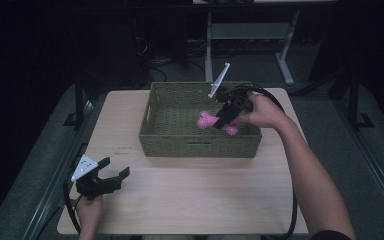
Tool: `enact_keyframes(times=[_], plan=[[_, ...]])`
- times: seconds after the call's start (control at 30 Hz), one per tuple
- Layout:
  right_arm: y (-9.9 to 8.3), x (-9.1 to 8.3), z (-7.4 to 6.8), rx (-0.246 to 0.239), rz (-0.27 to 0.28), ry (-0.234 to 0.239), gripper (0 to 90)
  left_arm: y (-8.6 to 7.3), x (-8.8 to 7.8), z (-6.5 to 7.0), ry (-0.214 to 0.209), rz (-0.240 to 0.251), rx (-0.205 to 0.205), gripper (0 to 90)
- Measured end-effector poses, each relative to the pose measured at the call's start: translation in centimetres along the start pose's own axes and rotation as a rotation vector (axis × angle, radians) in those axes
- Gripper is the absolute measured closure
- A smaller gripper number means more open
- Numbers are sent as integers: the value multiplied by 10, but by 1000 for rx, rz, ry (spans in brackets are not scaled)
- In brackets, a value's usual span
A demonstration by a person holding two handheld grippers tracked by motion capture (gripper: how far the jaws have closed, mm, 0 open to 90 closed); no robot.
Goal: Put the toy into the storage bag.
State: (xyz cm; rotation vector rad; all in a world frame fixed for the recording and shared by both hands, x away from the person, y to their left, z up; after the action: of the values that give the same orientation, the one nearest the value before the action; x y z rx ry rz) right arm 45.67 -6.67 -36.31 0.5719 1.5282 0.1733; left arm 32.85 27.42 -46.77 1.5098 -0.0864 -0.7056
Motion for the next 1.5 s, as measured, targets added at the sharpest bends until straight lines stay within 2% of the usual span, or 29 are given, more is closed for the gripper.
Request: enact_keyframes(times=[0.3,0.77,1.5], plan=[[0,7,19,22,-3,3,584,0,0,0,-4,-1,1,128],[-6,27,38,59,-40,16,584,0,1,0,-4,0,-1,128],[-15,50,49,90,-75,36,583,0,0,-1,-7,0,-2,128]])
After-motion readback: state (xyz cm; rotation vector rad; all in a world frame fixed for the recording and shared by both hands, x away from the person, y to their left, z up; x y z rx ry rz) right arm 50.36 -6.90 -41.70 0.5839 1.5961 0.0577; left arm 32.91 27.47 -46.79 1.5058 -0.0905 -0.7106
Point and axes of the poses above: each handheld gripper's, and its own axes: x roughly forward along the jaws, y roughly out of its top, z roughly to its right, the point moved 8 cm from there along x, roughly forward along the jaws, and after that the axes turned 3 degrees about z, right-handed, at the moved point
